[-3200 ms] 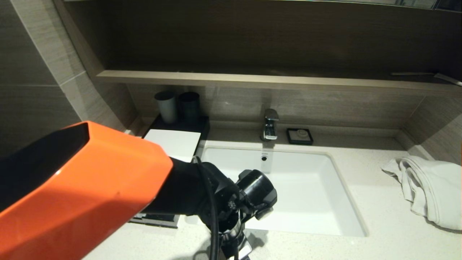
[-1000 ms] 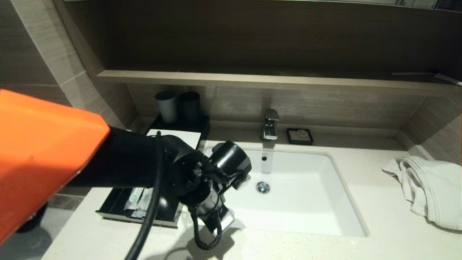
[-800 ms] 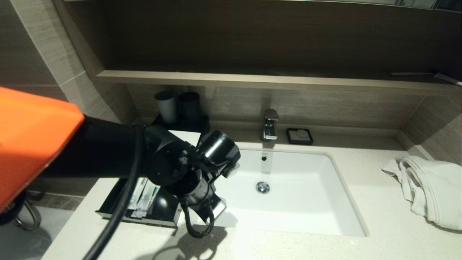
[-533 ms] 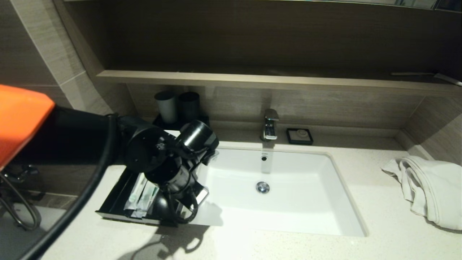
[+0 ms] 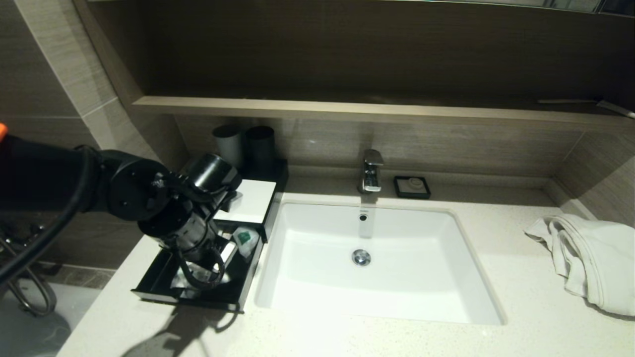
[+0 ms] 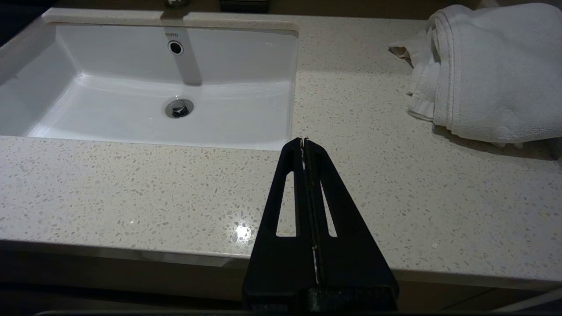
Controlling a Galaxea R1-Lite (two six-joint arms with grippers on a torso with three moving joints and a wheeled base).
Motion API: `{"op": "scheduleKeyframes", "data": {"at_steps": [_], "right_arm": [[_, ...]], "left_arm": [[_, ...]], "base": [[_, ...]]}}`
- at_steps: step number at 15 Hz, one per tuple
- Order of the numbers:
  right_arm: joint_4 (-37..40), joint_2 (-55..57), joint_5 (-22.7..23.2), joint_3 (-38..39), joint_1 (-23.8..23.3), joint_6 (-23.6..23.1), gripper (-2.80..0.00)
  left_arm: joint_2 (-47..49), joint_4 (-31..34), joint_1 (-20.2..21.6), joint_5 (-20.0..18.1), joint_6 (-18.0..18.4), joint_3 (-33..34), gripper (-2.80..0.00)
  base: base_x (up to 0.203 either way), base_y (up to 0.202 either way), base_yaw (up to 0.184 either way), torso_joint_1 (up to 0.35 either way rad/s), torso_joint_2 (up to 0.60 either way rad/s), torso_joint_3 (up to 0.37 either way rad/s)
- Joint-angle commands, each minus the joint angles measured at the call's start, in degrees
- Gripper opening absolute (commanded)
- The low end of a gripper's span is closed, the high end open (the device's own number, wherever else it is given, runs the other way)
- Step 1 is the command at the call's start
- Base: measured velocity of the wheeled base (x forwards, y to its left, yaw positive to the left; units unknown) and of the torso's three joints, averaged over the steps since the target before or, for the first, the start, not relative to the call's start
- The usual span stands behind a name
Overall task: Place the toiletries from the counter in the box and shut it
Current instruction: Place the bathroom toiletry into the drawer
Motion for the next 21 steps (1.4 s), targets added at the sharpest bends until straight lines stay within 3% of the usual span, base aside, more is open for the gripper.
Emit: {"op": "scheduleKeyframes", "data": {"at_steps": [1, 7, 16, 19, 21], "right_arm": [[-0.01, 0.00, 0.02, 0.00, 0.00, 0.00, -2.80], [-0.01, 0.00, 0.02, 0.00, 0.00, 0.00, -2.80], [-0.01, 0.00, 0.02, 0.00, 0.00, 0.00, -2.80], [-0.01, 0.00, 0.02, 0.00, 0.00, 0.00, -2.80], [-0.01, 0.00, 0.02, 0.00, 0.00, 0.00, -2.80]], "left_arm": [[-0.54, 0.02, 0.69, -0.36, -0.87, 1.29, -2.80], [2.43, -2.13, 0.60, -0.73, -4.21, 1.96, -2.80], [6.56, -2.52, 0.69, -1.11, -4.32, 1.10, -2.80], [7.68, -5.25, 0.69, -1.28, -4.24, 1.04, -2.80], [8.08, -5.75, 0.69, -1.28, -4.22, 0.81, 0.00]], "base": [[0.000, 0.000, 0.000, 0.000, 0.00, 0.000], [0.000, 0.000, 0.000, 0.000, 0.00, 0.000], [0.000, 0.000, 0.000, 0.000, 0.00, 0.000], [0.000, 0.000, 0.000, 0.000, 0.00, 0.000], [0.000, 0.000, 0.000, 0.000, 0.00, 0.000]]}}
